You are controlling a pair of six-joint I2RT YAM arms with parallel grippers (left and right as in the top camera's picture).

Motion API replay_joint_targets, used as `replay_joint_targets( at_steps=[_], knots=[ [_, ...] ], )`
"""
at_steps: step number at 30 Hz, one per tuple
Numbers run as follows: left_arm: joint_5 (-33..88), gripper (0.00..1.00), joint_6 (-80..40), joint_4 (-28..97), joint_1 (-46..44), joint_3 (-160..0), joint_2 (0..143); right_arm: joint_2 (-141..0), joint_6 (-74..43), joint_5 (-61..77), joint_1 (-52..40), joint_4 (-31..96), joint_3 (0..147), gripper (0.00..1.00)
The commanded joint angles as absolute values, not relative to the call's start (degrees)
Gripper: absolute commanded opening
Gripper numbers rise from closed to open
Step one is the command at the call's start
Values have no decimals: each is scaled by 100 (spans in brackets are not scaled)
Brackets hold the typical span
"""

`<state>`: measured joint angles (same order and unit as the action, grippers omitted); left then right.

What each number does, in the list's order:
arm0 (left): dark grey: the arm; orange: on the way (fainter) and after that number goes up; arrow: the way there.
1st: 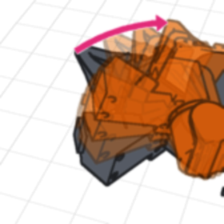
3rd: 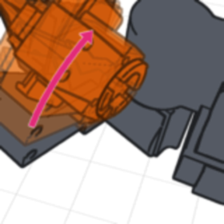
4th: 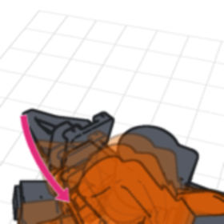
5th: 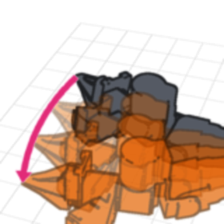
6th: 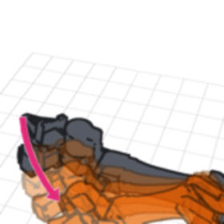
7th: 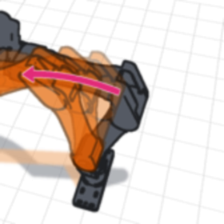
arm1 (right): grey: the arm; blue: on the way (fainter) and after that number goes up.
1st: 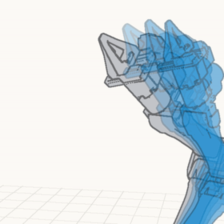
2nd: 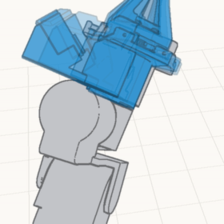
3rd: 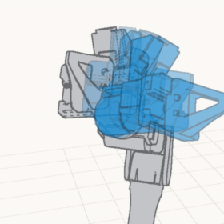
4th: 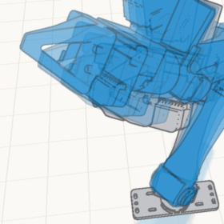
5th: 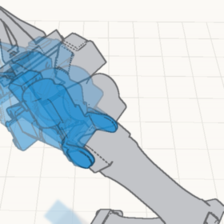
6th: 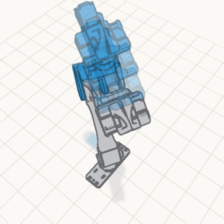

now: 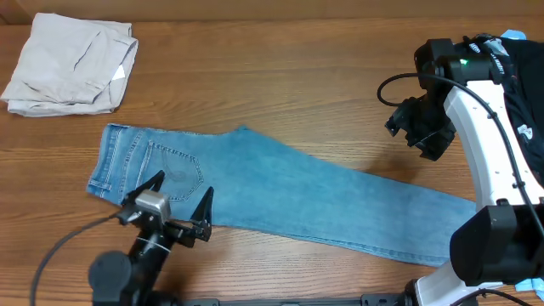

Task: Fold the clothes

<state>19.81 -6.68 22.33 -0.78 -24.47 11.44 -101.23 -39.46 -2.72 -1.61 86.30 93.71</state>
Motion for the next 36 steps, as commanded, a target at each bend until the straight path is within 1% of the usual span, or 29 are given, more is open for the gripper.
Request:
replay_joint_targets(
  at_steps=[1, 4, 8, 11, 16, 19, 21, 23, 25, 26, 27, 28, 29, 30, 31, 32, 33, 36],
  knots=[
    [1535, 100, -45, 3076, -115, -3518, 2418, -9544, -4073, -207, -165, 8689, 9373, 72],
    [1441, 100, 353, 3986, -113, -4550, 3942, -9148, -4051, -316, -165, 8851, 9373, 73],
    [1441, 100, 709, 4834, -113, -5817, 5852, -8836, -4051, -353, -165, 9153, 9369, 74],
    [1444, 100, 792, 5258, -115, -6613, 7148, -8733, -4023, -362, -231, 9277, 9279, 71],
    [1435, 100, 797, 5649, -108, -7242, 8549, -8698, -3946, -346, -432, 9120, 8652, 68],
    [1168, 100, 792, 5601, -104, -7275, 9019, -8698, -3946, -187, -517, 8705, 8075, 61],
    [792, 100, 751, 5557, -104, -7275, 9264, -8698, -3946, 8, -519, 8348, 7614, 59],
    [497, 100, 720, 5485, -104, -7275, 9445, -8698, -3951, 231, -506, 7999, 7210, 55],
    [381, 100, 705, 5380, -104, -7275, 9605, -8700, -3951, 449, -482, 7631, 6823, 45],
    [388, 86, 703, 5312, -93, -7275, 9697, -8700, -3955, 530, -473, 7432, 6624, 39],
    [386, 56, 690, 5258, -71, -7275, 9776, -8700, -4032, 567, -475, 7255, 6445, 34],
    [386, 41, 644, 5201, -32, -7275, 9876, -8700, -4134, 574, -475, 7116, 6289, 26],
    [388, 29, 565, 5155, 10, -7275, 9977, -8700, -4235, 574, -475, 7000, 6147, 19],
    [388, 19, 506, 5131, 51, -7275, 10064, -8700, -4254, 596, -475, 6893, 6029, 15],
    [405, 12, 447, 5118, 106, -7275, 10178, -8700, -4270, 642, -475, 6812, 5933, 8],
    [405, 8, 390, 5118, 172, -7275, 10298, -8700, -4340, 711, -475, 6735, 5813, 4],
    [408, 4, 353, 5120, 222, -7275, 10394, -8700, -4351, 779, -475, 6665, 5723, 4],
    [412, 4, 209, 5120, 384, -7275, 10713, -8700, -4355, 873, -475, 6449, 5422, 4]
  ],
)
